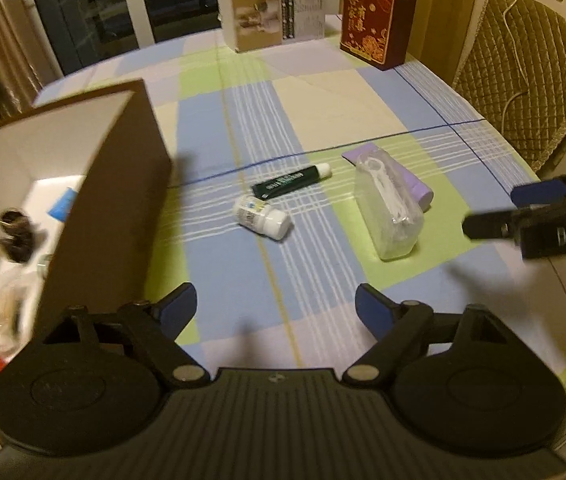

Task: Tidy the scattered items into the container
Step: 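Grasp the purple tube with the right tool while the left tool grasps the clear floss case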

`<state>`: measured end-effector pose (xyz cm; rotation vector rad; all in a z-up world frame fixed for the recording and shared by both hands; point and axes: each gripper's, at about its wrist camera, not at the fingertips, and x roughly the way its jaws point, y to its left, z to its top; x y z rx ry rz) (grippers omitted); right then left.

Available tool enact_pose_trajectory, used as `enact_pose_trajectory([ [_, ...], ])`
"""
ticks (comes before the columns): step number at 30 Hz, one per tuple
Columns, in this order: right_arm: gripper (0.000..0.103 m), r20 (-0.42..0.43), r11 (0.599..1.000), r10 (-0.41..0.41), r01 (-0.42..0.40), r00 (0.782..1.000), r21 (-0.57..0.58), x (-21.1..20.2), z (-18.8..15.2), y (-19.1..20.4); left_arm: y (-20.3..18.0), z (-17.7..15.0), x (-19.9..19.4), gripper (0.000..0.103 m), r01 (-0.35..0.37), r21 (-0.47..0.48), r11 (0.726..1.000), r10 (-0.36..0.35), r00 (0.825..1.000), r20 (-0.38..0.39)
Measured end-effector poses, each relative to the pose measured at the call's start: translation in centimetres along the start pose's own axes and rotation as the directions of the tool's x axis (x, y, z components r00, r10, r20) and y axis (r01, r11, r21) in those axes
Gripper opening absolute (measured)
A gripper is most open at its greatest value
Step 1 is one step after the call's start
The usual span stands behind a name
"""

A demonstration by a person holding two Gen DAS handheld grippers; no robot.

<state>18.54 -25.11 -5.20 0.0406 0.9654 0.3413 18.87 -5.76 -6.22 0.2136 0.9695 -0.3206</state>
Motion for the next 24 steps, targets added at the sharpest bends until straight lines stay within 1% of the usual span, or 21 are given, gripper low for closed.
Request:
enact_pose_trajectory([
  [1,0.087,-0.002,1.000,-0.004,0.004,1.000,0.004,0.4,0.3,-0.4,0.0,0.0,0.6,0.079,0.015,-0.008,1.000,-0.015,1.000,-0.012],
  [3,0.087,-0.010,1.000,-0.008,0.008,1.000,0.002,1.3,0.5,-0.9,-0.2,0.1,1.5,0.078,0.036,-0.009,0.999,-0.037,0.999,-0.026],
  [5,0.087,-0.027,1.000,-0.002,0.001,1.000,-0.016,2.5,0.6,-1.1,-0.5,0.0,2.1,0.078,0.036,0.005,0.999,-0.036,0.999,-0.035],
  [9,0.086,-0.029,0.992,0.000,-0.003,1.000,-0.123,4.1,0.7,-0.3,-0.1,0.1,2.6,0.078,0.027,-0.015,1.000,-0.028,0.998,-0.049],
  [10,0.072,-0.021,0.988,0.000,-0.003,1.000,-0.156,4.5,0.8,0.1,0.0,0.2,2.8,0.078,0.026,-0.024,0.999,-0.028,0.998,-0.052],
  [11,0.064,-0.026,0.984,0.004,-0.009,1.000,-0.178,5.0,0.9,0.3,0.1,0.3,2.9,0.078,0.026,-0.029,0.999,-0.027,0.998,-0.052],
  [12,0.061,-0.034,0.981,0.010,-0.016,0.999,-0.191,5.5,1.0,0.4,0.2,0.3,2.9,0.078,0.023,-0.031,0.999,-0.025,0.998,-0.053],
  [17,0.061,-0.013,0.971,0.034,-0.036,0.999,-0.235,7.5,1.5,0.5,0.3,0.1,3.4,0.078,0.018,-0.033,0.999,-0.020,0.998,-0.065],
  [18,0.052,-0.015,0.970,0.031,-0.034,0.999,-0.239,7.9,1.6,0.4,0.3,0.1,3.4,0.078,0.019,-0.032,0.999,-0.021,0.998,-0.063],
  [19,0.032,-0.033,0.971,0.028,-0.035,0.999,-0.238,8.3,1.7,0.3,0.2,0.1,3.4,0.078,0.019,-0.031,0.999,-0.020,0.998,-0.060],
  [22,0.031,-0.052,0.980,0.012,-0.022,0.999,-0.199,8.1,1.7,-0.4,0.1,0.2,3.5,0.078,0.026,-0.029,0.999,-0.027,0.998,-0.053],
  [24,0.031,-0.074,0.986,-0.033,0.021,0.997,-0.165,7.4,1.5,-0.9,-0.2,0.2,3.5,0.078,0.036,-0.028,0.999,-0.037,0.998,-0.049],
])
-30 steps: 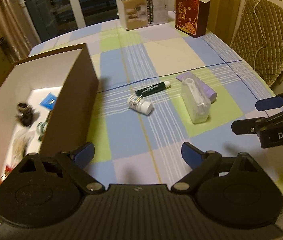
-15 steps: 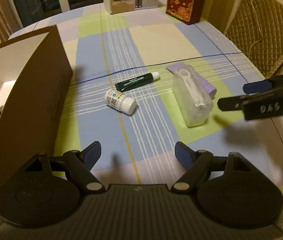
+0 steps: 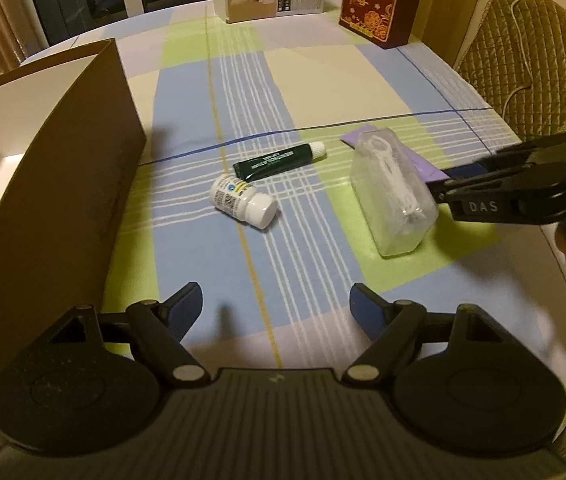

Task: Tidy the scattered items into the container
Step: 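Grasp the purple tube with the right tool while the left tool grasps the clear floss case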

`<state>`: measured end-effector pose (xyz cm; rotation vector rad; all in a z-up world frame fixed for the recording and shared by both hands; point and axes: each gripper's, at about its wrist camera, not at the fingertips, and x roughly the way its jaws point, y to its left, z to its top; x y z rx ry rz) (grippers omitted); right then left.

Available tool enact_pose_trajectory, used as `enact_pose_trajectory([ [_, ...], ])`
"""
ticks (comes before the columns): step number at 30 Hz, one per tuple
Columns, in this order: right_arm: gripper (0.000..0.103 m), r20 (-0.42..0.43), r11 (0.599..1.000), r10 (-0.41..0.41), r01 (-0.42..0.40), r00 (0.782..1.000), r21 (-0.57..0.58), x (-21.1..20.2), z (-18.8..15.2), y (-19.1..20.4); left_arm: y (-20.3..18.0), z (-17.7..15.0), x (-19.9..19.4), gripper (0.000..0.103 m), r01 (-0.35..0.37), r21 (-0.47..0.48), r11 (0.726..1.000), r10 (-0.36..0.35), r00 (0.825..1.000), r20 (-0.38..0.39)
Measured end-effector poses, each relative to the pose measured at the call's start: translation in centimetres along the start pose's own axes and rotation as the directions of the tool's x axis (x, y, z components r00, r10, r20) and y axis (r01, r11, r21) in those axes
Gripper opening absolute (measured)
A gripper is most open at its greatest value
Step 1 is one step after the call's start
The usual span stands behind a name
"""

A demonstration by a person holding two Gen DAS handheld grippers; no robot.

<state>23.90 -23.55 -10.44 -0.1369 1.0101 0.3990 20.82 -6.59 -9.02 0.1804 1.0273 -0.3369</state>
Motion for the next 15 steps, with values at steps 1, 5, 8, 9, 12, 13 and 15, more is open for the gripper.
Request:
enact_pose_trajectory([
  [1,0.031,-0.025,0.999,-0.020,0.021,0.999,0.032,-0.4,-0.3,-0.4,-0.1,0.0,0.0,0.078,0.008,0.003,1.000,-0.008,1.000,0.003],
  [5,0.031,-0.099,0.990,-0.065,0.076,0.993,0.119,-2.0,-1.6,-1.7,-0.8,0.1,0.1,0.078,0.053,0.012,0.999,-0.053,0.998,0.014],
  [8,0.031,-0.119,0.980,-0.038,0.060,0.992,0.189,-3.0,-2.4,-2.6,-1.6,0.4,0.1,0.078,0.095,0.022,0.995,-0.096,0.995,0.040],
  [9,0.031,-0.119,0.975,-0.020,0.046,0.993,0.219,-3.1,-2.5,-3.1,-1.9,0.6,0.1,0.078,0.107,0.027,0.994,-0.109,0.993,0.051],
  [12,0.035,-0.115,0.956,0.018,0.017,0.993,0.293,-3.2,-2.7,-4.2,-2.9,1.3,0.7,0.078,0.138,0.042,0.989,-0.141,0.987,0.080],
  [13,0.043,-0.110,0.948,0.016,0.020,0.994,0.319,-3.4,-2.7,-4.6,-3.4,1.6,1.0,0.078,0.142,0.048,0.989,-0.146,0.985,0.089],
  [15,0.082,-0.083,0.939,-0.030,0.057,0.996,0.340,-4.0,-2.8,-4.9,-4.2,2.2,1.6,0.078,0.153,0.065,0.986,-0.160,0.981,0.108],
])
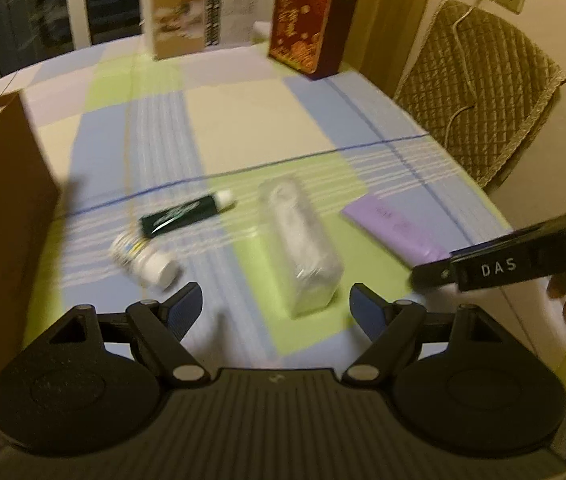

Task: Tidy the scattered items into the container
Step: 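Grasp the purple tube with the right tool while the left tool grasps the clear floss case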

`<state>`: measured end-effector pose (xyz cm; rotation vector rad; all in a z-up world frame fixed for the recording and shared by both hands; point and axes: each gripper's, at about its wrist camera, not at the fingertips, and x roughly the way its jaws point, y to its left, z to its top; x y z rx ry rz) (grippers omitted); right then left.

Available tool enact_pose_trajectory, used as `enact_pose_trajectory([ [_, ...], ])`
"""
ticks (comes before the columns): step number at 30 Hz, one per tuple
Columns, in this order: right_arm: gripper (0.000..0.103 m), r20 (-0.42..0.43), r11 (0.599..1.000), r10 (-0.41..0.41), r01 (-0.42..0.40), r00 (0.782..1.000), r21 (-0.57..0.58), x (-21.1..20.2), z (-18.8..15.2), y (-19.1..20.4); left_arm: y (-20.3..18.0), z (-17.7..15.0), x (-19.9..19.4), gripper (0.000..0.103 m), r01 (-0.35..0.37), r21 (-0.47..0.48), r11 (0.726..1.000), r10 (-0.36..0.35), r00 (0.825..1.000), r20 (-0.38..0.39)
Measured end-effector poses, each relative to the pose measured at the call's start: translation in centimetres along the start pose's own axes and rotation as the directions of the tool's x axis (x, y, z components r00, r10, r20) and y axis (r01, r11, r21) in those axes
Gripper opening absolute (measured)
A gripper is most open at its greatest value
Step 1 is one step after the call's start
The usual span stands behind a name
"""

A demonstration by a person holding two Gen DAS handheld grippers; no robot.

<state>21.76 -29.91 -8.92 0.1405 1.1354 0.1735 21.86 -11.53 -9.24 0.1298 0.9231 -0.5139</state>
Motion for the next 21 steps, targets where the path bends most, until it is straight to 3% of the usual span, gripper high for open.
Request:
enact_pose_trajectory([
  [3,0.082,0.031,1.000,0.002,-0.003,1.000,0.015,-0.5,0.1,-0.4,-1.0,0.8,1.4,0.076,-0.006,0.024,1.000,0.006,1.000,0.021],
  [7,0.082,0.044,0.998,0.005,-0.007,0.999,0.056,-0.5,0.1,-1.1,-1.4,1.7,3.6,0.052,-0.029,0.047,0.998,0.028,1.000,0.014],
  [10,0.082,0.055,0.998,0.012,-0.015,0.998,0.056,-0.5,0.1,-1.3,-0.9,1.7,4.7,0.028,-0.026,0.050,0.998,0.028,0.999,-0.028],
  [13,0.082,0.060,0.999,0.035,-0.036,0.998,0.027,-0.7,-0.1,-1.1,-0.5,0.9,4.0,0.027,-0.034,0.051,0.998,0.036,0.998,-0.051],
  [17,0.082,0.044,0.995,0.055,-0.051,0.998,-0.081,-0.1,-0.4,0.7,-0.1,-0.5,2.2,0.026,-0.098,0.075,0.992,0.107,0.985,-0.133],
  [21,0.082,0.055,0.975,0.005,0.007,0.998,-0.222,1.0,-0.5,2.8,1.1,-2.0,-0.1,0.026,-0.089,0.024,0.996,0.092,0.977,-0.193],
])
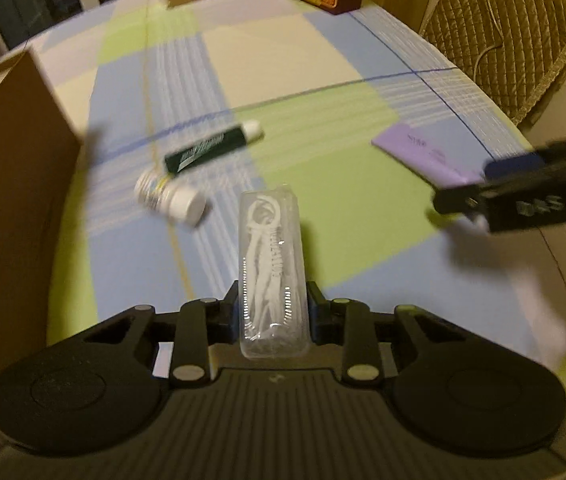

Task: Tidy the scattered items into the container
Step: 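Grasp the purple tube with the right tool while the left tool grasps the clear floss case, then carry the purple tube and floss case over the box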

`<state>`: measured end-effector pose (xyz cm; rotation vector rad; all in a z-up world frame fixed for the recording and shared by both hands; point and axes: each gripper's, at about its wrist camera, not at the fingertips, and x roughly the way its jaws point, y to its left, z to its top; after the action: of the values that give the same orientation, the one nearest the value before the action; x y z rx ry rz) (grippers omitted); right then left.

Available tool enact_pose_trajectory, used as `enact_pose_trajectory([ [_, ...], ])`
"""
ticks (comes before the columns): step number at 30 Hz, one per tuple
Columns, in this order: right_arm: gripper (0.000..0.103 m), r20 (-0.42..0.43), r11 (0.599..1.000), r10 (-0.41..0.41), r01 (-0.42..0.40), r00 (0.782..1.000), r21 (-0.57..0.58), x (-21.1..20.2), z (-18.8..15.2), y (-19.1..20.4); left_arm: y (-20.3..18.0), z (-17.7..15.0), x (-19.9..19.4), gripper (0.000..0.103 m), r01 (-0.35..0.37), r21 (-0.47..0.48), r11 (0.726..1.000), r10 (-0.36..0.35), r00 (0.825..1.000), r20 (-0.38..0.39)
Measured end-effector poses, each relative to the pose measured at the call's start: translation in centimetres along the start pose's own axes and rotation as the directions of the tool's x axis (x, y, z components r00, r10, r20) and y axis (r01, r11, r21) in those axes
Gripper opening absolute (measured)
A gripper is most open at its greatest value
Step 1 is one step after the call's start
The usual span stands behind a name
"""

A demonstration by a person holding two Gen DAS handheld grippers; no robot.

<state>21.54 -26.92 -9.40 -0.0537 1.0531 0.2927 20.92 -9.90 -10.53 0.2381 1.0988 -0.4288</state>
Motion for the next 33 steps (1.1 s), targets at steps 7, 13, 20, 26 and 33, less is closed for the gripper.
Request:
enact_pose_trajectory([
  [7,0.081,-0.007,0.999,-0.038,0.038,0.999,-0.013,1.4,0.5,-0.4,1.2,0.1,0.2,0.034,0.034,-0.085,0.996,-0.032,0.999,0.029],
  [13,0.052,0.005,0.995,-0.051,0.052,0.999,-0.082,1.8,0.3,0.4,1.1,0.4,0.7,0.026,0.037,-0.066,0.997,-0.034,0.999,0.035],
  [20,0.036,-0.013,0.989,-0.049,0.047,0.999,-0.139,1.2,-0.6,2.0,0.7,0.3,0.2,0.025,0.019,-0.037,0.999,-0.018,0.999,0.028],
  [26,0.036,-0.046,0.992,-0.030,0.024,0.998,-0.124,0.6,-1.3,2.8,0.9,0.3,-1.0,0.025,0.019,-0.033,0.999,-0.017,0.999,0.049],
  [33,0.036,-0.079,0.994,0.085,-0.080,0.993,0.069,-0.2,-1.8,2.0,1.9,0.0,-3.2,0.025,0.031,-0.043,0.999,-0.027,0.996,0.090],
])
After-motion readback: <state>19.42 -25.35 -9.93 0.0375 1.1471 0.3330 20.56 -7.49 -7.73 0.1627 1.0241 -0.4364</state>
